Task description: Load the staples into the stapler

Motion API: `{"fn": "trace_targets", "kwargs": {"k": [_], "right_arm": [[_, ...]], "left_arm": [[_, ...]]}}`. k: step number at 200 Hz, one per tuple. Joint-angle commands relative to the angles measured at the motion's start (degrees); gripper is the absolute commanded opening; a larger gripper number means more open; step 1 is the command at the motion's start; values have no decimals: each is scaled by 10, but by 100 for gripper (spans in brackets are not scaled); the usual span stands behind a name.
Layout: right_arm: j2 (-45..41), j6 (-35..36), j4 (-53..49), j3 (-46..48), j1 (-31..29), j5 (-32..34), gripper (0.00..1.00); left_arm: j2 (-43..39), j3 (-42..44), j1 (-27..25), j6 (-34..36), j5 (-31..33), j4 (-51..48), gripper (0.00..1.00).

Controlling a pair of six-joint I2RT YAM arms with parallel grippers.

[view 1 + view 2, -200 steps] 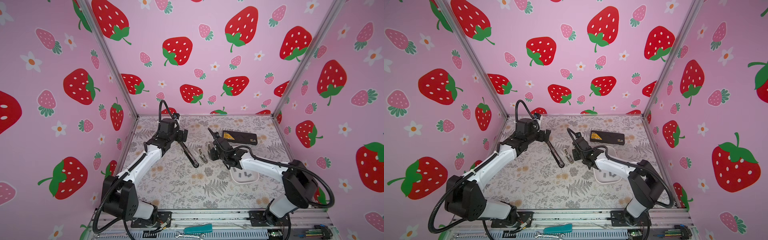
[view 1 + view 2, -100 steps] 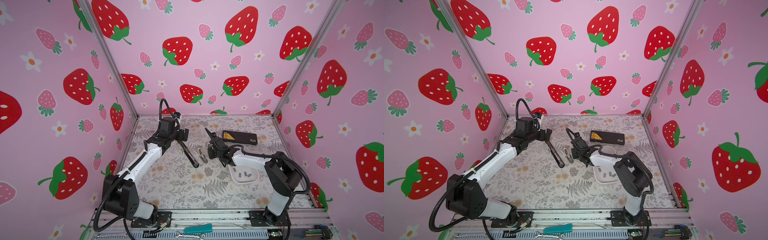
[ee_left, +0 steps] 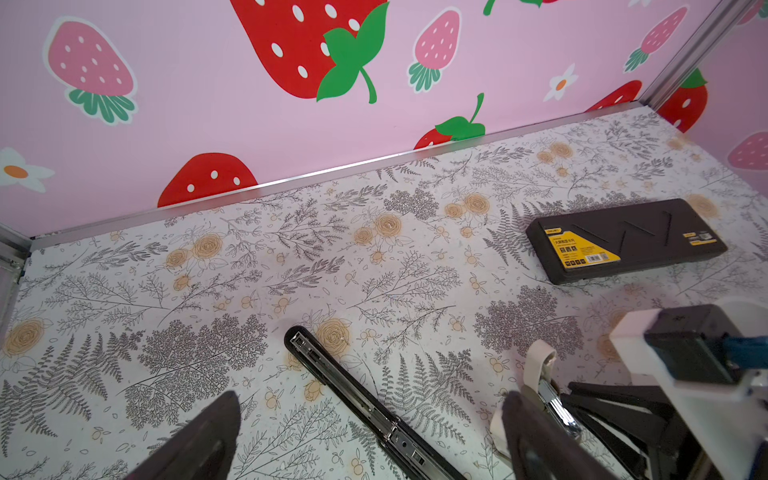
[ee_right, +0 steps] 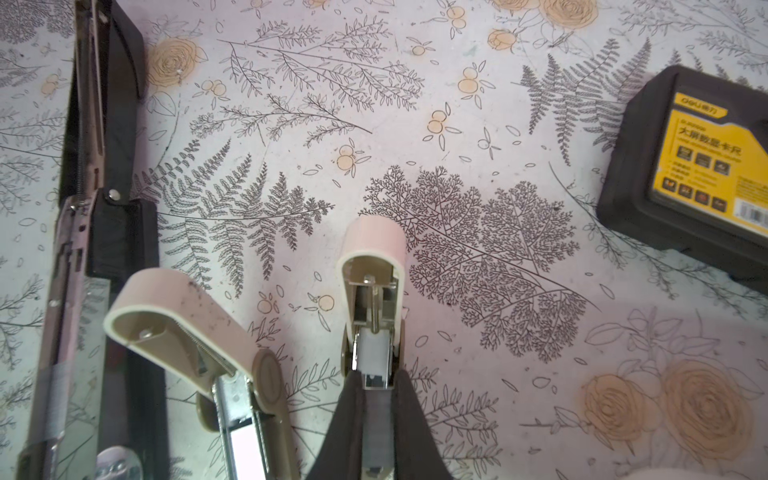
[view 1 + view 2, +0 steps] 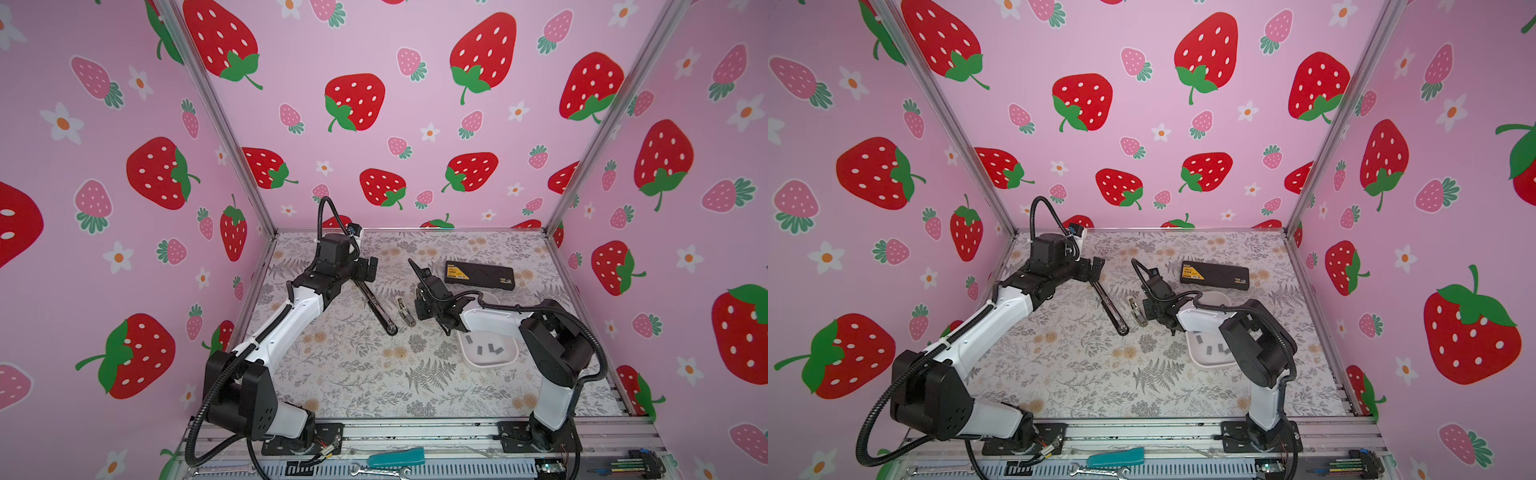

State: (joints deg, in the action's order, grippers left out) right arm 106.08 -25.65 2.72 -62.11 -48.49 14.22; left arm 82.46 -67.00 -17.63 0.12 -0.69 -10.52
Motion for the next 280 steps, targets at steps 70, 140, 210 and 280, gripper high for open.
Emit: {"fn": "trace_targets", "kwargs": {"k": [70, 140, 210, 280], "right_arm": [[11, -14, 9, -8, 0, -13, 4], [17, -21, 10, -5, 1, -18, 4], [23, -24, 11, -2, 1, -20, 4], [22, -30, 11, 10, -2, -11, 3]], "left_arm": [[-15, -3, 0, -2, -1, 8, 99], [-16, -3, 1, -1, 0, 9, 99], [-18, -1, 0, -1, 1, 10, 99], [-20, 0, 0, -1, 2, 11, 99]]}}
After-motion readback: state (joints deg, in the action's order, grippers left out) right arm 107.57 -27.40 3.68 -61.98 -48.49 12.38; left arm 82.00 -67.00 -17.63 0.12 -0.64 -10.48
